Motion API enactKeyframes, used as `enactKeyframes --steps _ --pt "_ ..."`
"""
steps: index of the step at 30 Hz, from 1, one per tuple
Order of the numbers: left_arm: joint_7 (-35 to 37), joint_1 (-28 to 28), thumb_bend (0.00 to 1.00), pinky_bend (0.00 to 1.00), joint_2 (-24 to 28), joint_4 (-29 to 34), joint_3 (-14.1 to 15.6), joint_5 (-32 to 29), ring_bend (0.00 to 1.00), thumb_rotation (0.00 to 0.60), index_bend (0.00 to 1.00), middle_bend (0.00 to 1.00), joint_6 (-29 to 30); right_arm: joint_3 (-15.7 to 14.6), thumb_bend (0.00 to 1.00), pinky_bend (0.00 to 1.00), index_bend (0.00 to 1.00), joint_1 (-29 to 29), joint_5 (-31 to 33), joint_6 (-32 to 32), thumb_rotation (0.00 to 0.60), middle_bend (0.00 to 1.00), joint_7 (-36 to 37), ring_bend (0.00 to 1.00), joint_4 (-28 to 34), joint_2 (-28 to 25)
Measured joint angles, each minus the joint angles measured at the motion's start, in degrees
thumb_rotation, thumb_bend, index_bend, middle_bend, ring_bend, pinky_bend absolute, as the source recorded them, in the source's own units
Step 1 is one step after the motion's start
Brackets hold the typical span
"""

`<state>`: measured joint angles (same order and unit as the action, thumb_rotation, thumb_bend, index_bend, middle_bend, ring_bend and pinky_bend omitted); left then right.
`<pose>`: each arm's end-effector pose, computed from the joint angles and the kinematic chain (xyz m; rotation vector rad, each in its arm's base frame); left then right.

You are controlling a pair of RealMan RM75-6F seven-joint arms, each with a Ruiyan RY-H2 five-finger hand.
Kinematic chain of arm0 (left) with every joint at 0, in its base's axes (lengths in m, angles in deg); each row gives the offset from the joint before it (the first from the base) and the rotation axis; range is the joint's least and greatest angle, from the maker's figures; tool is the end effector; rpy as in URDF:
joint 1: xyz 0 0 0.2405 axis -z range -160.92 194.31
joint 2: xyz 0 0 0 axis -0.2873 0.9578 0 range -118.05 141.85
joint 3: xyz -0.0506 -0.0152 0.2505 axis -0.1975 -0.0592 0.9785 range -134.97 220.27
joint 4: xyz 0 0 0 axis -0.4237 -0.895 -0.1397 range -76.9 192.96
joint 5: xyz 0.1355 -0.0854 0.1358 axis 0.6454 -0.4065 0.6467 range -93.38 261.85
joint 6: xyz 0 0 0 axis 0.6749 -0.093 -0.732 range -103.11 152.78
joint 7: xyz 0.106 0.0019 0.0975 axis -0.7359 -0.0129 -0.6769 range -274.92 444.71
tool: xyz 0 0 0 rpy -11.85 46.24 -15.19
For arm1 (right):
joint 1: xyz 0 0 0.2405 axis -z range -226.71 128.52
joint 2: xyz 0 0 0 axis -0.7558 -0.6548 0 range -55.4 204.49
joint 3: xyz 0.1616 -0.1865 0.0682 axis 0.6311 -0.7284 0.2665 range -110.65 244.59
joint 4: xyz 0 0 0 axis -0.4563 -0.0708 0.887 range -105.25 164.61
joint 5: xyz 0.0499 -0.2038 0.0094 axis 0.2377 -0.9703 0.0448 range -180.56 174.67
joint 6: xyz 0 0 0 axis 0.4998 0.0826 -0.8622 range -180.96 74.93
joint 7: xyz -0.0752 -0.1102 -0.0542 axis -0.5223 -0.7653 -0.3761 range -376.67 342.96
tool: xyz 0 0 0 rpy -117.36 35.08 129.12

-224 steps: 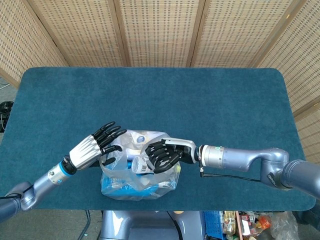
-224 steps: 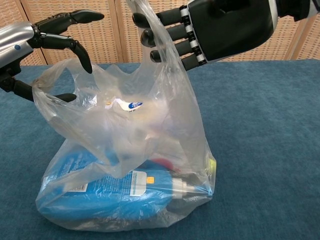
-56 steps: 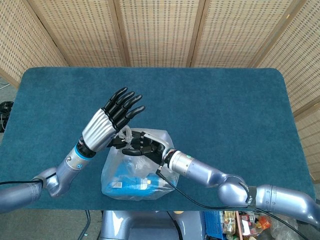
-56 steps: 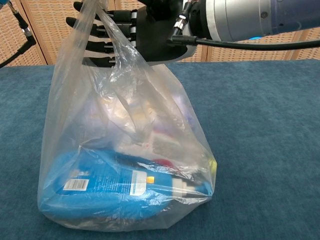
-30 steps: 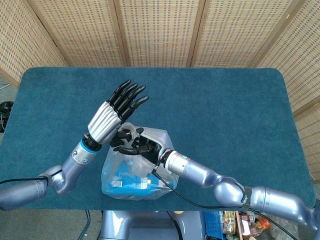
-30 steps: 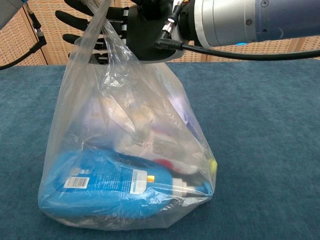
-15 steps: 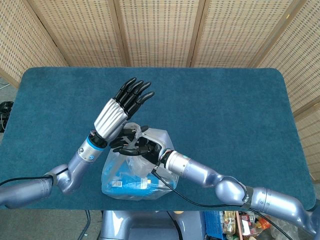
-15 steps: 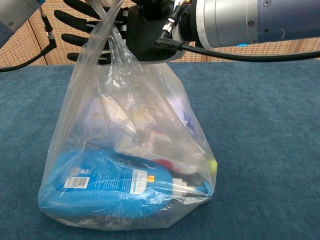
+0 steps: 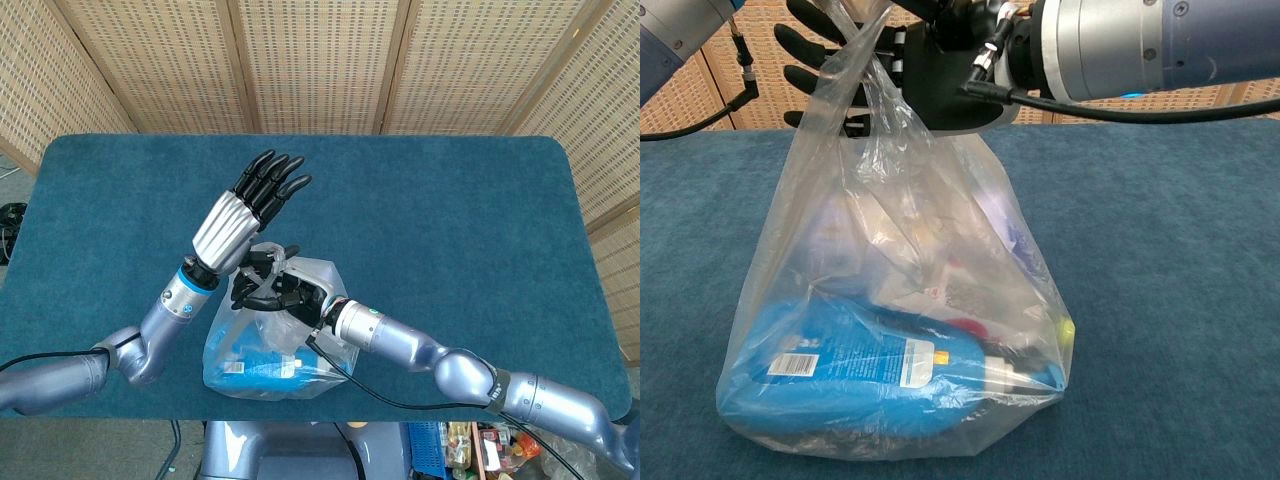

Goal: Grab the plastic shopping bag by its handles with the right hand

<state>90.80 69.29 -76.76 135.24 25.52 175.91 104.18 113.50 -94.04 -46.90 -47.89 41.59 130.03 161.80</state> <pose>-0.0259 0.3686 0.0678 -1.7165 -0.4560 -1.8263 0.0329 -0.3340 0.0166 -0.7322 2.3724 -0.9598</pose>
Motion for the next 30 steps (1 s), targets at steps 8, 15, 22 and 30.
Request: enactKeyframes --steps 8,15,22,30 --pt "0.83 -0.31 0.19 0.00 0.10 -0.77 0.30 -0.48 0.00 0.600 0.04 0.00 -0.25 0.00 0.25 0.44 0.50 0.17 2.17 0.05 0.600 0.55 -1.23 0.50 0.07 -1.10" --pt "1.72 -0.94 0.12 0.00 2.49 0.00 1.06 -0.62 0.00 0.600 0.00 0.00 -1.28 -0.18 0.26 0.51 0.55 -0.07 4.01 -1.07 0.600 0.60 -2.50 0.56 -0.12 -2.33" --pt "1.85 -2.04 0.04 0.00 5.44 2.05 0.87 -1.95 0.00 0.600 0.00 0.00 -2.00 -0.51 0.26 0.55 0.58 -0.17 4.98 -1.50 0.600 0.63 -3.62 0.58 -0.34 -2.79" --pt "4.04 -2.91 0.00 0.00 8.86 2.61 1.09 -2.44 0.00 0.600 0.00 0.00 -3.12 -0.90 0.26 0.58 0.60 -0.37 6.11 -1.22 0.600 0.65 -4.60 0.60 -0.67 -3.12"
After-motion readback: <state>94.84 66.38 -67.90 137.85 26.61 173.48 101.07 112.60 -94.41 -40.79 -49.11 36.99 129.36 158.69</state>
